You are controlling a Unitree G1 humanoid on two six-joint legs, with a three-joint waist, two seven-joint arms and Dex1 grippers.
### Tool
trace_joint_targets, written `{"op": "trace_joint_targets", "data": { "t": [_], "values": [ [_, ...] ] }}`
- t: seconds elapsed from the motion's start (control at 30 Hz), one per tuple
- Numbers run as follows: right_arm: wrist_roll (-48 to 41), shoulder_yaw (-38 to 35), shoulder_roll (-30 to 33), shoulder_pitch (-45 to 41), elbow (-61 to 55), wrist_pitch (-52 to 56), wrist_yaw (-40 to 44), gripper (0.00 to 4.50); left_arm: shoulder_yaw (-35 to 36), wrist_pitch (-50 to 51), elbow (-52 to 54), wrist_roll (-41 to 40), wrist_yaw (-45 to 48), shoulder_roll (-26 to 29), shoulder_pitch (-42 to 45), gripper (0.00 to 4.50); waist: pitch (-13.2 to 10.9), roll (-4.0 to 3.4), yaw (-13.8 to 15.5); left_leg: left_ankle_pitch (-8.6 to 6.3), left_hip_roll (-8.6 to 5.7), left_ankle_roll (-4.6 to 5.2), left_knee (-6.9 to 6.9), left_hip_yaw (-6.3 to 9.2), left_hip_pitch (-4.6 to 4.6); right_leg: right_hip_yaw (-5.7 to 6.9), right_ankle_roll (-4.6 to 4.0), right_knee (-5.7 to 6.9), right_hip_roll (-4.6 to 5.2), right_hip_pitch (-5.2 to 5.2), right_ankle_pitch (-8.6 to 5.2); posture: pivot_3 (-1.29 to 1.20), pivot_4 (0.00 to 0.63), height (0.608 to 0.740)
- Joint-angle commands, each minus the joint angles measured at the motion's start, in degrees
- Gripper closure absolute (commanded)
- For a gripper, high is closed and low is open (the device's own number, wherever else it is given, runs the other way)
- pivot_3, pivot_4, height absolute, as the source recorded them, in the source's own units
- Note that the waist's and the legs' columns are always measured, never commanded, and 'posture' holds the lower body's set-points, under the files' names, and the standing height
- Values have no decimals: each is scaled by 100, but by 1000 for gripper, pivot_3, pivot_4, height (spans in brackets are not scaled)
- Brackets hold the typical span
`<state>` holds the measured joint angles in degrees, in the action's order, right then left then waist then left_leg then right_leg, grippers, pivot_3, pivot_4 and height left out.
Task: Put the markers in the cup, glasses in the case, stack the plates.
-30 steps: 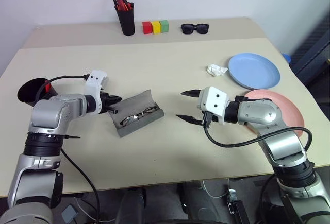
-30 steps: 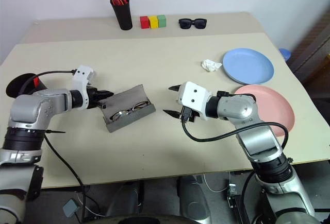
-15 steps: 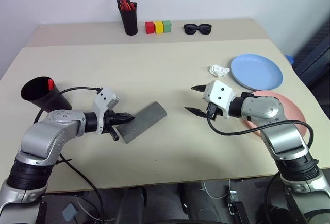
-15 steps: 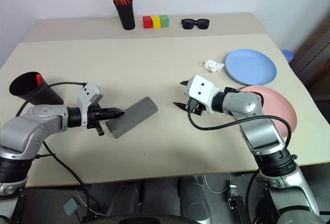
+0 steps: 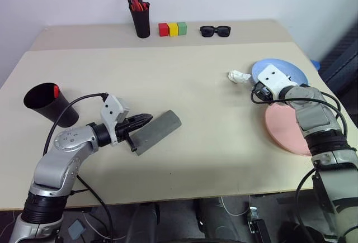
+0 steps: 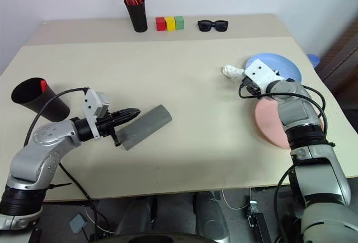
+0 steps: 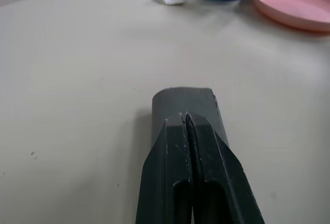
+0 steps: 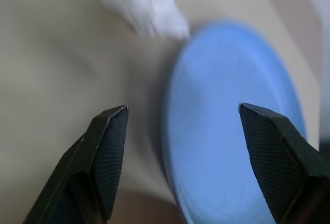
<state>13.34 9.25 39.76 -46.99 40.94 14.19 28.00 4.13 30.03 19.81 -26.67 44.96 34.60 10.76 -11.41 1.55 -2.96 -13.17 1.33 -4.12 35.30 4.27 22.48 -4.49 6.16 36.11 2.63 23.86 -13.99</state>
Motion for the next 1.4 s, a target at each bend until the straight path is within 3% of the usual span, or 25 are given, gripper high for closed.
{"op": "trace_joint_targets", "data": {
  "t": [0.03,0.13,0.3,0.4,0.53,0.73,0.8,0.93,1.0,1.03,1.13,1.23,1.4],
  "values": [
    [151,28,-155,-460,1003,-675,-327,1043,83,-116,222,-66,-64,-40,-23,4471,0,0,-35,0,0,0,1,0,0,0,5,0,-1,0,3,0,150,740],
    [208,36,-238,-680,1556,-1024,-514,1916,85,-111,249,-47,-138,-62,-45,4500,0,0,-96,0,0,0,1,1,0,-1,11,1,0,-1,6,0,150,740],
    [195,-1,-295,-794,1805,-1295,-572,4422,70,-131,251,-29,-203,-78,-61,4500,-1,-2,-104,0,0,0,-1,2,0,-1,12,1,-1,-2,7,0,150,740],
    [217,-3,-279,-772,1718,-1470,-620,4422,74,-152,221,-26,-211,-84,-47,4500,-1,-2,-107,0,0,0,0,2,-1,-1,13,3,-1,-1,7,0,150,740],
    [356,-39,211,-361,337,-1774,-483,4422,223,-209,39,-170,-239,-200,100,4500,-10,-17,-102,0,0,0,0,2,-1,-3,13,4,-2,0,7,0,150,740],
    [-741,-1364,1457,1868,-3457,-185,1200,4422,56,-683,-296,162,76,-57,24,4500,-9,-23,61,-1,-2,1,-6,9,2,0,24,5,-2,-2,0,0,150,740],
    [-839,-1645,1783,2469,-4111,182,1470,4422,45,-760,-393,197,125,-37,17,4500,-9,-24,113,-2,-2,3,-3,9,1,7,27,0,2,-13,-4,0,150,740],
    [-1344,-2976,2194,4536,-5666,919,2470,4422,64,-828,-747,168,152,-118,174,4500,-7,-29,137,-2,-3,4,21,3,-4,4,4,-1,2,-26,-18,0,150,740],
    [-1618,-3151,2182,4963,-6037,1228,2732,4422,2,-905,-877,213,178,-153,223,4500,-7,-29,61,-4,-2,5,32,1,-10,2,5,-1,1,-35,-18,0,150,740],
    [-1809,-3174,2143,5072,-6202,1480,2840,4147,-36,-944,-925,231,202,-172,240,4500,-6,-30,20,-4,-2,6,41,-4,-10,-1,6,0,2,-37,-18,0,150,740],
    [-1709,-2938,2125,5046,-6390,1544,2675,3042,-91,-1046,-1002,293,234,-201,255,4500,-6,-30,-65,-5,1,6,68,-15,-15,-8,20,2,1,-43,-10,0,150,740],
    [-1574,-2325,1795,4121,-6090,1217,2220,1515,-73,-1103,-1028,319,213,-228,238,4500,-5,-26,-125,-5,2,5,79,-15,-15,-9,20,1,1,-46,-9,0,150,740],
    [-969,-1017,549,2111,-4301,601,1330,1515,-59,-1169,-1055,416,110,-286,253,4500,-2,-17,-101,-5,6,6,64,-17,-14,-9,2,2,-4,-41,2,0,150,740]
  ]
}}
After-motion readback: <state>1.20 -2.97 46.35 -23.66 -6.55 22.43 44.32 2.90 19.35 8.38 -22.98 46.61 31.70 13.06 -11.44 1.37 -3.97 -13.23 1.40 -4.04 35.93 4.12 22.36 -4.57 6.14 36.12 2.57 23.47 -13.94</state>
